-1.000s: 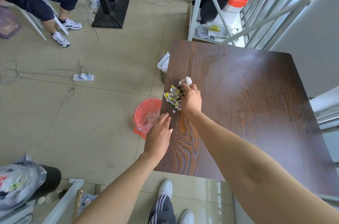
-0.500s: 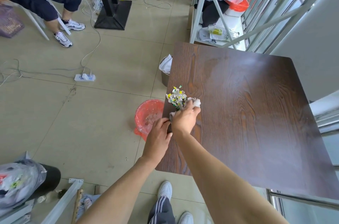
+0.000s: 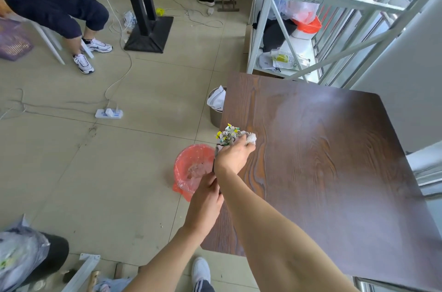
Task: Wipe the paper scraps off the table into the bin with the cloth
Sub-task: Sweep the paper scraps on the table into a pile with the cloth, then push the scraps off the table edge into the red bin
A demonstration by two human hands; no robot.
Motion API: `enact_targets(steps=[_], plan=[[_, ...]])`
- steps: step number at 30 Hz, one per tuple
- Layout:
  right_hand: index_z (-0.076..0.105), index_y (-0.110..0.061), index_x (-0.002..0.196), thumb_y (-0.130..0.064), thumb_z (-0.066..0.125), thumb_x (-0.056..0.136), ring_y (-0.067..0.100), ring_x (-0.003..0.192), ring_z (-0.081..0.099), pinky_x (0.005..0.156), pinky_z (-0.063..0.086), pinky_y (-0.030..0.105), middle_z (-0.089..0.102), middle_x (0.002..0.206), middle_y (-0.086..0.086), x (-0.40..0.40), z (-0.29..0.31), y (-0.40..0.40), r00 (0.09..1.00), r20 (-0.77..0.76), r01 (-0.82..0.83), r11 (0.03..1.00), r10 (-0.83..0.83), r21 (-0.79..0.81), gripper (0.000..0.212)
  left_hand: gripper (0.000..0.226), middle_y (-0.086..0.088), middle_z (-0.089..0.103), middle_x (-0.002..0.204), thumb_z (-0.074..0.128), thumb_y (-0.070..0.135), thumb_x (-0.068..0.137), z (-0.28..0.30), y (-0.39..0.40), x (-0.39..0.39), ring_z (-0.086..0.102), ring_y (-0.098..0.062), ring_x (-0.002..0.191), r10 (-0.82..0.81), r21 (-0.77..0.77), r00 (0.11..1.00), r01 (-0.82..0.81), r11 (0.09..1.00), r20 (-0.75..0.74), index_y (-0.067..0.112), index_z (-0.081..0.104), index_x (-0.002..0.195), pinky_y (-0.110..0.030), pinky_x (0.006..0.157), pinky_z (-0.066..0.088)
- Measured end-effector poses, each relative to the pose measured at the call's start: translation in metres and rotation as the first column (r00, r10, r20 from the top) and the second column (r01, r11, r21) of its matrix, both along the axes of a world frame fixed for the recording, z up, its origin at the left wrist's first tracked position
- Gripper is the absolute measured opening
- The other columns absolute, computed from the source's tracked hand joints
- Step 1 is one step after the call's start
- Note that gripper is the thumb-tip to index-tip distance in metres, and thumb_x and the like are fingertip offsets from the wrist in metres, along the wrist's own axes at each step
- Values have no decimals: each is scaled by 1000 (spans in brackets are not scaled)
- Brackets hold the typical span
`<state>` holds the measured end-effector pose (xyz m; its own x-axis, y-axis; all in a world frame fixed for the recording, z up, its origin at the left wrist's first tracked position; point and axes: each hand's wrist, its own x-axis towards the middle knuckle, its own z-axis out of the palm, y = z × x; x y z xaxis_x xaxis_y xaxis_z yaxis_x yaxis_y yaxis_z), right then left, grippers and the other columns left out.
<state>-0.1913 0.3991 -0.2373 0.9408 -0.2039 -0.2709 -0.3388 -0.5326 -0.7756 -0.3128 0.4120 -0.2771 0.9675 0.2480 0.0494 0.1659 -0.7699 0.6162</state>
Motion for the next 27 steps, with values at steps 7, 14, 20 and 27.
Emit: enact_targets(steps=[7,14,20,27], plan=[[34,-11,141,-8,73,77,36,99,59,85,48,35,29,137,11,20,1,19,1000,7,13,1000,-13,20,75,46,-2,50,135,56,9,87,-4,6,11,44,-9,126,-38,-1,999,38,999,37,13,48,132,-23,100,44],[51,-15,126,-3,50,81,31,82,56,73,37,25,40,123,12,32,10,-14,992,103,-73,997,74,-18,47,46,-1,53,132,65,18,84,-1,6,24,47,-14,124,-7,72,1000,6,997,24,6,54,127,-30,107,39],[52,-19,126,-2,52,78,36,92,59,75,43,32,44,121,13,50,-10,-60,983,163,-55,979,88,-198,51,42,3,50,132,60,23,89,2,4,28,41,-9,127,-11,84,998,6,996,57,9,53,128,-20,114,19],[56,-24,127,4,48,76,36,98,51,78,43,38,53,121,11,74,-9,-30,953,134,-216,921,270,-324,59,45,1,49,136,60,24,88,4,10,45,41,-13,129,-34,67,999,33,997,22,8,52,130,-14,111,10]])
